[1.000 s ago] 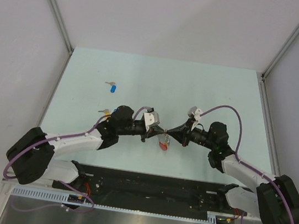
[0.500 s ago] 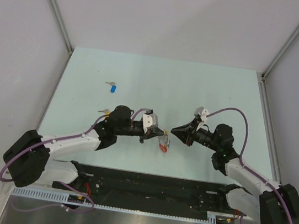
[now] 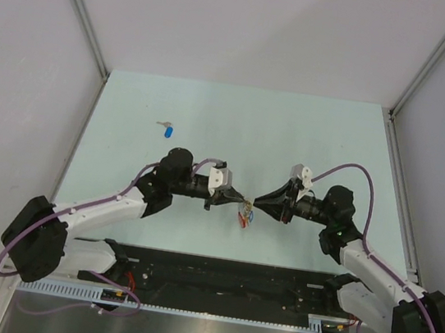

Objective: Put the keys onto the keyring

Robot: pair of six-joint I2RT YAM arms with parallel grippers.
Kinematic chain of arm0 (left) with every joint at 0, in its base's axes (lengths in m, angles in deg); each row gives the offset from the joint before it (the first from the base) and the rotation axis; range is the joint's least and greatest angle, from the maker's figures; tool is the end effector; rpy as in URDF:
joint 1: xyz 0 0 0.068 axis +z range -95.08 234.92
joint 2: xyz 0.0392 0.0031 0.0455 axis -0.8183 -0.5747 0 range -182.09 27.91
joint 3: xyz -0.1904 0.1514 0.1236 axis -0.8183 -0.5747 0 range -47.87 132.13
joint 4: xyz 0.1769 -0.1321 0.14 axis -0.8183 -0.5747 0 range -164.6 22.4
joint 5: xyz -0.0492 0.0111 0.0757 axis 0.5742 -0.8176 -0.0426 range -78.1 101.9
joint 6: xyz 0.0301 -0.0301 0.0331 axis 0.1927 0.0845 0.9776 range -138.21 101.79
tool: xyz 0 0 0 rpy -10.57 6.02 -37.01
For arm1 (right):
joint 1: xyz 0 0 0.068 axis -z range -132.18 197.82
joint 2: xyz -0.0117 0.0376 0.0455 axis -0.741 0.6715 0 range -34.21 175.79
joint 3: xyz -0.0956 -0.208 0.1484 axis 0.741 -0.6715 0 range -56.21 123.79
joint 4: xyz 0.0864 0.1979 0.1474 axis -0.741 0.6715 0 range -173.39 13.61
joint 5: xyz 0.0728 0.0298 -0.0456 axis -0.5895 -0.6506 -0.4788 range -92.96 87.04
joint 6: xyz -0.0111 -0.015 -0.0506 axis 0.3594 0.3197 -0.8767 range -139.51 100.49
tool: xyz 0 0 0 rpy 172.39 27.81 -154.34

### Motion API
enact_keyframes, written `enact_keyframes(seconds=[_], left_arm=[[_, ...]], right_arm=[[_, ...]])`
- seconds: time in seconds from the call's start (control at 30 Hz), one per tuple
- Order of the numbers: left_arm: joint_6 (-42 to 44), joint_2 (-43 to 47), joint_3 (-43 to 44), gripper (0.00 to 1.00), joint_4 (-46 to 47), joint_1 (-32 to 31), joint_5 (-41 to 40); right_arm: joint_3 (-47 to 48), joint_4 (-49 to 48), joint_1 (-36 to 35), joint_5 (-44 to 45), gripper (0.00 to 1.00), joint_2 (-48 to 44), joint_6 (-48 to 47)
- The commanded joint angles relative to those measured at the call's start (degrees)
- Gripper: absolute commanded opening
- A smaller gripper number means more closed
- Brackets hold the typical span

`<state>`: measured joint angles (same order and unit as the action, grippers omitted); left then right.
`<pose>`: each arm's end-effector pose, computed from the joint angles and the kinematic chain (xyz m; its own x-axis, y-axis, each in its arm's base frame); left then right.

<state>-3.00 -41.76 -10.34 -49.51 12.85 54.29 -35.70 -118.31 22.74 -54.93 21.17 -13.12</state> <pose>0.1806 -0.1953 0.2573 0.0833 0.1859 -0.9790 0.9933 0.0636 0.0966 0.1704 0.1107 0.2399 -0.1078 0.0254 -0.9938 -0.9685 0.2228 0.1108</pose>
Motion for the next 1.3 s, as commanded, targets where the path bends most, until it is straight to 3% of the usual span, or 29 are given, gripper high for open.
enact_keyframes(seconds=[0.0,0.6,1.07,1.27], left_arm=[[2.8,3.1,3.6,0.00,-0.9,0.3,5.5],[4.9,3.6,5.6,0.00,-3.9,0.3,8.1],[5.2,3.8,5.5,0.01,-3.3,0.3,8.8],[5.8,4.5,5.3,0.01,-3.5,0.3,9.4]], right_arm=[[3.3,-0.1,0.2,-3.6,0.21,1.2,-1.6],[6.4,-0.9,-0.5,-9.4,0.18,2.8,0.1],[7.5,-0.1,-1.5,-10.3,0.06,4.3,-0.2],[7.5,0.9,-1.4,-8.2,0.10,5.4,-0.2]])
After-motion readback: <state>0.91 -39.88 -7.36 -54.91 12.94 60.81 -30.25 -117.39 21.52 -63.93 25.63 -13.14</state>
